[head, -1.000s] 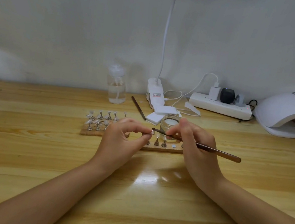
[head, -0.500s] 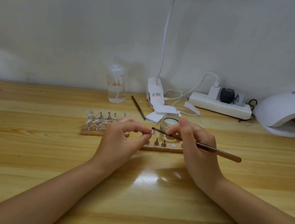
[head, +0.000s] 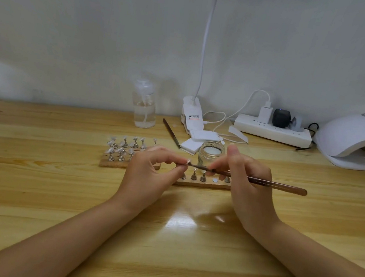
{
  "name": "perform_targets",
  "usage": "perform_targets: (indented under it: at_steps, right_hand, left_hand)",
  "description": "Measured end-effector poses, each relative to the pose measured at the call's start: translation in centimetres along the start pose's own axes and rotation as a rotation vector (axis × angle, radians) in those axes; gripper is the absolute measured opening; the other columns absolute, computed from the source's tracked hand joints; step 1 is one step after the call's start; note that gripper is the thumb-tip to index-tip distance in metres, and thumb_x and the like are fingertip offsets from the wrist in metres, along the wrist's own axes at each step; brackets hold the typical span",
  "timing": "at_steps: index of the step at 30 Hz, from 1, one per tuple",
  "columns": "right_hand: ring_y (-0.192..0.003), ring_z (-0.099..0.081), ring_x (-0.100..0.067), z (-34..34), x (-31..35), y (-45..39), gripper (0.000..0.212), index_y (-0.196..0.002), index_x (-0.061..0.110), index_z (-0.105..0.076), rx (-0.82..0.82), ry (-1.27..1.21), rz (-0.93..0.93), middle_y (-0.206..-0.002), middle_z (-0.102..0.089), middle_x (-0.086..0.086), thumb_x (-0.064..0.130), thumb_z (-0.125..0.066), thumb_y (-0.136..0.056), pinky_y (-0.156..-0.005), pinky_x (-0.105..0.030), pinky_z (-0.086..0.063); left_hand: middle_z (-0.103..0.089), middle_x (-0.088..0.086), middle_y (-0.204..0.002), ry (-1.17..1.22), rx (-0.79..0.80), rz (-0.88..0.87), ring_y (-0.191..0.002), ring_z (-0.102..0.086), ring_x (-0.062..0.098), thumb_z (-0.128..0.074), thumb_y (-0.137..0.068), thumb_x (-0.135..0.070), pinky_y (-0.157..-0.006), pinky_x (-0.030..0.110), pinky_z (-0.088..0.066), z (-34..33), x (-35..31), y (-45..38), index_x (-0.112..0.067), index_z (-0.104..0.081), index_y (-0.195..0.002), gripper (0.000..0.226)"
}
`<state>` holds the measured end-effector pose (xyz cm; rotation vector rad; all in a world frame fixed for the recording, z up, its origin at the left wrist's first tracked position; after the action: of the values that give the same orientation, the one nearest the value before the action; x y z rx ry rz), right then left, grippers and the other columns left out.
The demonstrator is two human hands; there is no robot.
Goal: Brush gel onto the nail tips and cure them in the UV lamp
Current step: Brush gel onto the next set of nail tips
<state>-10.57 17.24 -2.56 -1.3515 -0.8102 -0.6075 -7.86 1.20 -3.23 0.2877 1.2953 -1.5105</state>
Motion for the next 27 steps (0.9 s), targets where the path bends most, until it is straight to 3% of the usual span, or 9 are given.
perform_targets:
  at_steps: [5,10,14,21,27]
  right_hand:
    - [-0.056,-0.060,0.000,0.4,0.1,-0.1,0.038,-0.059,0.018,-0.066,-0.036,-0.016,0.001,-0.056,-0.066,0.005,0.027,-0.043,-0.088,-0.058,-0.009,-0.042]
    - [-0.063,-0.060,0.005,0.8,0.5,-0.1,0.033,-0.065,0.021,-0.065,-0.066,0.017,0.032,-0.063,-0.067,0.015,0.025,-0.041,-0.089,-0.060,-0.006,-0.042]
    - [-0.066,-0.061,0.004,0.4,0.8,-0.1,0.032,-0.068,0.021,-0.065,-0.036,0.032,0.057,-0.065,-0.067,0.017,0.023,-0.041,-0.089,-0.063,-0.006,-0.042]
    - [-0.067,-0.062,0.001,0.0,0.7,0.0,0.032,-0.068,0.020,-0.066,-0.004,0.050,0.053,-0.065,-0.067,0.014,0.024,-0.043,-0.089,-0.064,-0.007,-0.043]
    - [-0.052,-0.057,0.000,0.3,0.1,0.1,0.043,-0.053,0.015,-0.064,-0.019,-0.041,-0.017,-0.050,-0.062,0.001,0.027,-0.040,-0.087,-0.058,-0.010,-0.042]
  left_hand:
    - [-0.065,-0.023,-0.069,0.006,-0.005,0.002,-0.075,-0.057,0.001,-0.075,-0.071,-0.009,-0.071,0.013,-0.043,0.1,0.2,0.0,-0.035,-0.068,-0.072,0.026]
    - [-0.067,-0.026,-0.077,0.054,-0.032,0.068,-0.079,-0.061,-0.006,-0.076,-0.070,-0.017,-0.075,0.020,-0.050,0.4,0.5,0.2,-0.038,-0.067,-0.072,0.022]
    - [-0.068,-0.025,-0.074,0.048,-0.002,0.058,-0.079,-0.062,-0.006,-0.073,-0.074,-0.012,-0.079,0.021,-0.048,0.0,0.3,0.1,-0.036,-0.069,-0.074,0.024]
    - [-0.065,-0.012,-0.081,0.066,0.025,-0.016,-0.079,-0.059,-0.008,-0.069,-0.076,0.000,-0.066,0.003,-0.042,-0.3,-0.9,0.1,-0.023,-0.070,-0.084,0.024]
    - [-0.066,-0.015,-0.082,0.034,0.036,0.024,-0.085,-0.061,0.003,-0.070,-0.077,-0.006,-0.073,0.012,-0.044,-0.4,-0.3,0.1,-0.023,-0.071,-0.085,0.019]
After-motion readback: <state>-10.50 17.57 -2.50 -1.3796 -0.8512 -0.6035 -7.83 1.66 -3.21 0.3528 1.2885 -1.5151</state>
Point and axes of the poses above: each hand's wrist, its own y-axis away from the middle knuckle, its own z-axis out of the back of the hand, x = y × z, the point moved 10 cm from there along -y, towards the middle knuckle
